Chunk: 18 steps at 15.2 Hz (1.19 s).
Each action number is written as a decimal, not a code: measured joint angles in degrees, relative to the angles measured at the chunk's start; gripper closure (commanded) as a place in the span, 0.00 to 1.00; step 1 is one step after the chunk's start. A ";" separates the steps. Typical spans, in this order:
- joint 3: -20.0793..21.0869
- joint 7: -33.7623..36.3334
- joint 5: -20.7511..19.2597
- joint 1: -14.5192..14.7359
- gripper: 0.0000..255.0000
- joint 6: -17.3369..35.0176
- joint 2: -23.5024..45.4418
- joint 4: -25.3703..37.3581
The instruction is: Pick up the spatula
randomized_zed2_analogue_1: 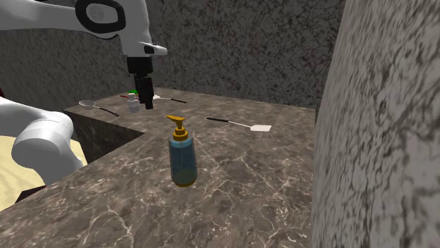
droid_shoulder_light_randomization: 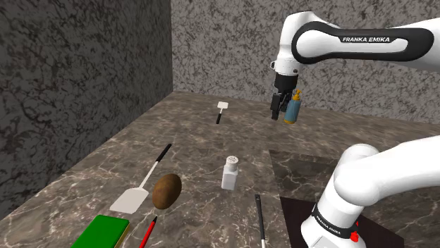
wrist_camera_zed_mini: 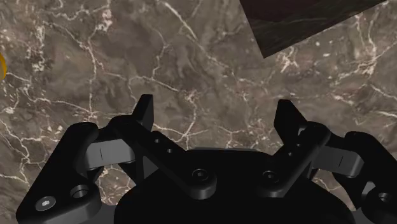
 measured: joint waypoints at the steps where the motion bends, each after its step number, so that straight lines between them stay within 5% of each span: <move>1: 0.00 0.00 0.00 0.00 0.00 0.00 0.00 0.00; 18: 5.43 32.51 6.20 -5.77 0.00 11.56 37.51 24.77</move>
